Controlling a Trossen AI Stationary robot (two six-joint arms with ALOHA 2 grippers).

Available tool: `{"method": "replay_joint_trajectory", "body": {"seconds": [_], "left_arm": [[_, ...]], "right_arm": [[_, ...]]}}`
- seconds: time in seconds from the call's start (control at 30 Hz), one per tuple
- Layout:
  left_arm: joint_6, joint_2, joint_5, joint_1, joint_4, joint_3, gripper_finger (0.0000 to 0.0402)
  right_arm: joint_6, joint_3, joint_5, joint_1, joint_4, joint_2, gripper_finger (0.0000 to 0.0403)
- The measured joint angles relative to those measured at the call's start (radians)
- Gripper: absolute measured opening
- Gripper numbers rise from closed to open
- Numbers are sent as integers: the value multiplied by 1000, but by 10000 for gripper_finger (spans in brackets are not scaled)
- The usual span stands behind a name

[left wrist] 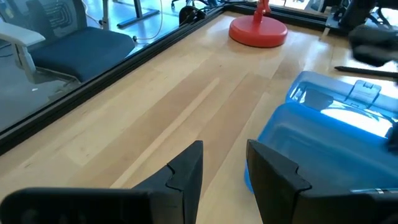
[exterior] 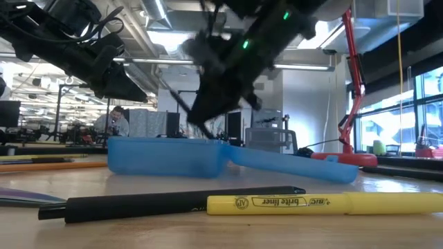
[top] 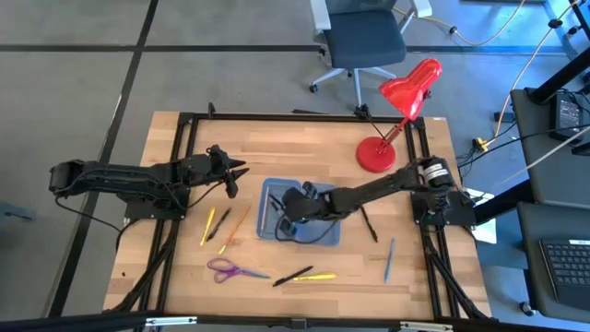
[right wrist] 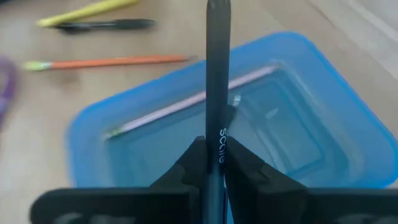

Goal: Pick & place school supplies into a supply box
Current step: Put the black pen into the blue supply box

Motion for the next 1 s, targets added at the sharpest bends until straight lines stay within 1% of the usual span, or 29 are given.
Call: {"method": "replay_joint_trajectory", "body": {"seconds": [0.1, 0.17, 0.4, 0.5, 0.63, 0.73, 1.0], "left_arm": [[0, 0, 0, 0, 0, 0, 116], [0, 0, 0, 0, 0, 0, 116], [0, 0, 0, 0, 0, 0, 116], [0, 0, 0, 0, 0, 0, 116], [0, 0, 0, 0, 0, 0, 116], [0, 0, 0, 0, 0, 0, 116], [0, 0, 0, 0, 0, 0, 116]], "right_arm": [[38, 3, -3, -26, -4, 33, 54], [67, 3, -35, -40, -18, 41, 59], [77, 6, -161, -54, -129, 56, 40], [77, 6, -171, -54, -166, 57, 50], [79, 4, -185, -54, -175, 58, 88], [79, 4, -187, -55, -171, 58, 106], [58, 8, -187, -55, -178, 49, 114]]}}
